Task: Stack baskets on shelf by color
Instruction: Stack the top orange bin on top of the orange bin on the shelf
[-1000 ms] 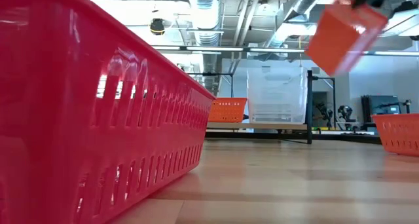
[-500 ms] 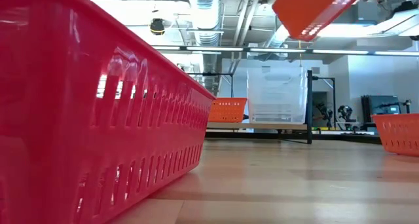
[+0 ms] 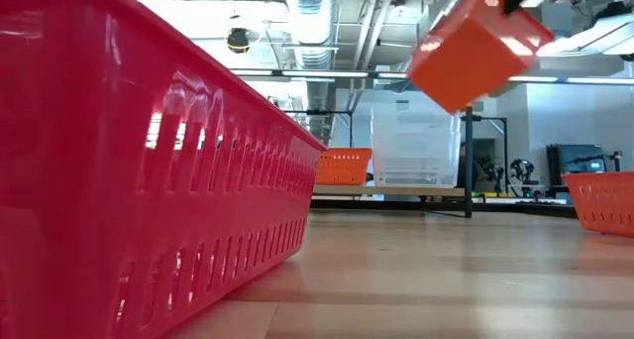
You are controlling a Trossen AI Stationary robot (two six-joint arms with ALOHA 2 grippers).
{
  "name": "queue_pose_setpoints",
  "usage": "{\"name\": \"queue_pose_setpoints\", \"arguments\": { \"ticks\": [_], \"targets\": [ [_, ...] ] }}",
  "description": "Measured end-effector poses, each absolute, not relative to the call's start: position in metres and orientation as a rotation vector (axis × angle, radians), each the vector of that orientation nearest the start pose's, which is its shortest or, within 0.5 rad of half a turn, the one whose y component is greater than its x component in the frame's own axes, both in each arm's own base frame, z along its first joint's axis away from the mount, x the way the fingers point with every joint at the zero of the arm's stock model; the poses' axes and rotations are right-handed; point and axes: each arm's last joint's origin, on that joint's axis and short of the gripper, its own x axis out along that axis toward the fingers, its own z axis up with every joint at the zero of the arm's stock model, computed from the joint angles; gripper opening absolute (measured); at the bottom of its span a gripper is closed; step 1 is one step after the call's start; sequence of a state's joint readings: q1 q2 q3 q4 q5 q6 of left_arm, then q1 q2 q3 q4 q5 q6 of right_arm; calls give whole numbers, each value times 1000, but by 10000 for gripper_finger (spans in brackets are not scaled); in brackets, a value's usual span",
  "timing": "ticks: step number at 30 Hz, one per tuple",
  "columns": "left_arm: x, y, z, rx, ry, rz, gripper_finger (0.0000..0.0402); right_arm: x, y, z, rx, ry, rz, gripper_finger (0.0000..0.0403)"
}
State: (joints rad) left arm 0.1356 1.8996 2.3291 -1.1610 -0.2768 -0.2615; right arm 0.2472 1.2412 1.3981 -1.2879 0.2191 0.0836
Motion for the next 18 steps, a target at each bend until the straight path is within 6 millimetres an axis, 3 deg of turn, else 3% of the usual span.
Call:
{"name": "queue_pose_setpoints", "arguments": {
  "ticks": [5,12,18],
  "targets": [
    [370,58,446,-199,679,479,177,213,47,398,-276,999,32,1],
    [371,58,447,-289,639,498,177,200,38,452,-312,810,-10,1],
    [378,56,455,-288,569,361,177,191,32,456,-382,862,-129,1]
  ]
}}
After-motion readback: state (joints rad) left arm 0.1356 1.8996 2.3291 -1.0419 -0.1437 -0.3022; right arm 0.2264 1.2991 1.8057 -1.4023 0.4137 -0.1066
